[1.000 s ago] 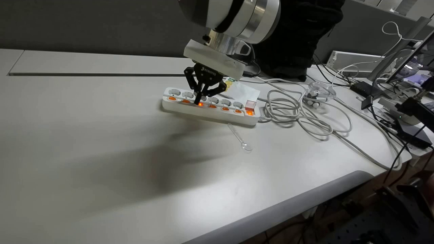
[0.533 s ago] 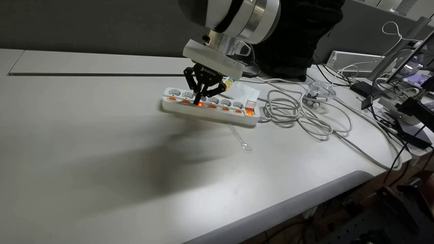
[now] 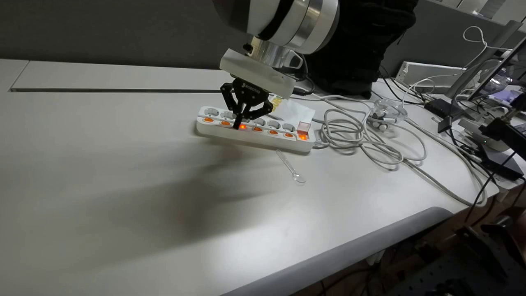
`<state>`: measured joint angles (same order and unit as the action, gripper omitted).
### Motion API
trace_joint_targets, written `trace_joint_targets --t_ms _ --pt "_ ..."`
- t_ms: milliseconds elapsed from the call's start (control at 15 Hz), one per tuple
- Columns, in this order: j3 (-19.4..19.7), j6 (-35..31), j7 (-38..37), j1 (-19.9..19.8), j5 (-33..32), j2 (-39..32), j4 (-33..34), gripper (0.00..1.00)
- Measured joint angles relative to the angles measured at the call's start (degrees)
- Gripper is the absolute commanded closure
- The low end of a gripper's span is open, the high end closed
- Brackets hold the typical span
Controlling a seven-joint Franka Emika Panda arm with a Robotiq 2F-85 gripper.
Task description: Turn off the third switch from the left on the adapter
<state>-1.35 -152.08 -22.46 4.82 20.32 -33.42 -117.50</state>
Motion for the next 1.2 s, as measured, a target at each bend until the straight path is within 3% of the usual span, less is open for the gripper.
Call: trace_joint_targets --t_ms 1200 --pt "1.1 -4.1 0.0 0.5 -1.1 2.1 -3.4 1.00"
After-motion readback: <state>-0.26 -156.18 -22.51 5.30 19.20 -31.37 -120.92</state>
